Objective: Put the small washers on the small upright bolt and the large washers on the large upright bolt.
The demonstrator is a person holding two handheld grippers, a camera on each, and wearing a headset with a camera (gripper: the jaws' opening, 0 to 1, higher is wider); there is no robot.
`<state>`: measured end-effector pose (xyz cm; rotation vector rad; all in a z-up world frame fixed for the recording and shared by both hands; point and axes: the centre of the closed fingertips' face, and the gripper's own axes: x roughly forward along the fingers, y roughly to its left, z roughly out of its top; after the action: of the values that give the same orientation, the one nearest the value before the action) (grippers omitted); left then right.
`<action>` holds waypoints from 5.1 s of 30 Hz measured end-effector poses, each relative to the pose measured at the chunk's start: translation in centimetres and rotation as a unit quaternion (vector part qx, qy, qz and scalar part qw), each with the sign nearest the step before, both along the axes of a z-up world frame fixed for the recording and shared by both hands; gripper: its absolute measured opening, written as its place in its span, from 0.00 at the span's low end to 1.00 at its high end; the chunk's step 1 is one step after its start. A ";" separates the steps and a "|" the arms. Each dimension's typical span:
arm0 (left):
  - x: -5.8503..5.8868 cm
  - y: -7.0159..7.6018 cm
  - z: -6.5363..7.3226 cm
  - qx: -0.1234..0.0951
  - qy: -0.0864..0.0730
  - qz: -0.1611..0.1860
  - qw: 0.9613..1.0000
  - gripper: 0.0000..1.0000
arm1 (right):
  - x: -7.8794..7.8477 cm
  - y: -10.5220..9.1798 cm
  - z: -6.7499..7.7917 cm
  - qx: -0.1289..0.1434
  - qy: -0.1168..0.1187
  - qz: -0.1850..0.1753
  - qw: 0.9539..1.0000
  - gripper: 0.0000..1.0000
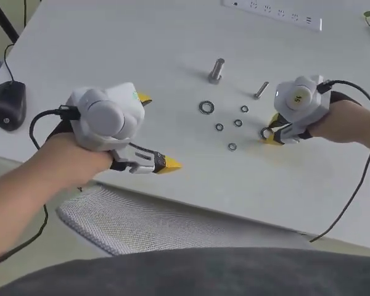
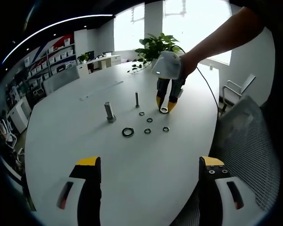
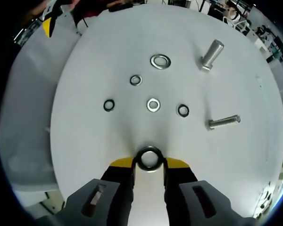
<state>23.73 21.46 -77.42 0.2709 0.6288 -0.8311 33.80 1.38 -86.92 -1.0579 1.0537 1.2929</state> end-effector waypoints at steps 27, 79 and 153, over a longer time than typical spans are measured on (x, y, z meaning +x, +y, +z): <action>-1.0 0.6 -0.2 0.002 0.015 -0.009 1.000 0.75 | -0.2 -0.4 0.7 -0.023 0.008 -0.028 0.999 0.21; 0.4 1.5 0.6 -0.007 0.005 0.011 1.000 0.73 | 9.0 10.1 8.8 -0.001 -0.009 0.008 1.000 0.21; 0.4 2.3 -0.7 -0.003 0.030 0.031 0.999 0.69 | 11.0 15.1 0.5 -0.042 -0.004 0.051 0.998 0.23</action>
<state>24.13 23.73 -78.14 0.2208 0.6870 -0.7831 44.83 16.49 -86.44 -1.1932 1.0667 1.3347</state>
